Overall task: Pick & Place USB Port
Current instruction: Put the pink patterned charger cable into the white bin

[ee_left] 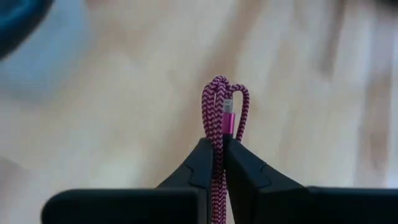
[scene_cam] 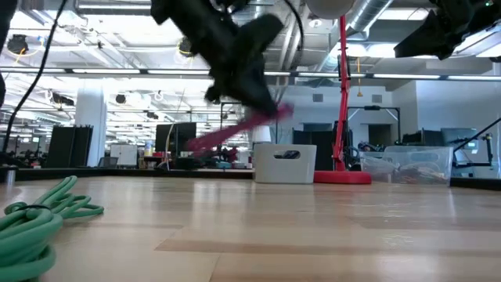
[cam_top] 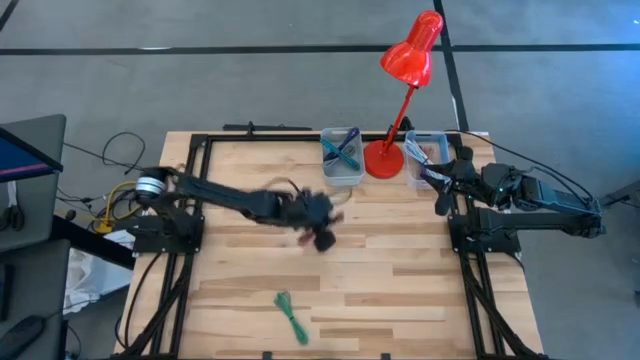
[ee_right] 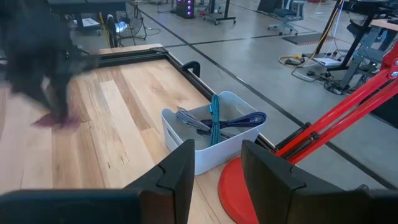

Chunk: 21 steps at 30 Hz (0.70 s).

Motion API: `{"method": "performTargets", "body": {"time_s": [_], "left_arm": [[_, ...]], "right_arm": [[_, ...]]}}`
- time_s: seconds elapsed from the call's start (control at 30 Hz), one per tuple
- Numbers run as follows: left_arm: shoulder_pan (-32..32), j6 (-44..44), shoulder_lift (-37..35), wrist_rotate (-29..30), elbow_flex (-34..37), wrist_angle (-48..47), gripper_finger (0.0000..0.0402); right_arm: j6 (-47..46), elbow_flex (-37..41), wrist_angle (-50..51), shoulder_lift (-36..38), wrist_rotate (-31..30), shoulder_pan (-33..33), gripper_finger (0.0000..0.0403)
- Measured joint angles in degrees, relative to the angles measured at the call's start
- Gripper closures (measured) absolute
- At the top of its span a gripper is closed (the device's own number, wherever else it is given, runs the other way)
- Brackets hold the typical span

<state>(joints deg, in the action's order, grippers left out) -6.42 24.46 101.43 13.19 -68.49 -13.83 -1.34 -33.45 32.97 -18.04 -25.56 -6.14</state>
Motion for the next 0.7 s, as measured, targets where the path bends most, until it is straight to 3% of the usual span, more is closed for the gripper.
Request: {"method": "performTargets", "body": {"time_s": [0.13, 0.33, 0.63, 0.7], "left_arm": [[4.27, -10.47, -6.32, 7.01, -0.13, 7.51, 0.038], [12.7, -20.61, -9.19, 7.13, -0.15, 18.41, 0.038], [24.74, -18.55, 1.78, -8.2, -0.15, 35.27, 0.038], [26.84, -17.91, 3.91, -9.26, -0.14, 36.67, 0.038]], "right_arm": [[0.0, 0.0, -0.02, 0.02, -0.02, 0.01, 0.0278], [0.0, 0.0, -0.02, 0.01, -0.04, 0.01, 0.0278], [0.22, 0.0, -0.04, 0.0, -0.02, -0.04, 0.0278], [0.24, 0.0, -0.02, 0.02, -0.04, -0.02, 0.0278]]}}
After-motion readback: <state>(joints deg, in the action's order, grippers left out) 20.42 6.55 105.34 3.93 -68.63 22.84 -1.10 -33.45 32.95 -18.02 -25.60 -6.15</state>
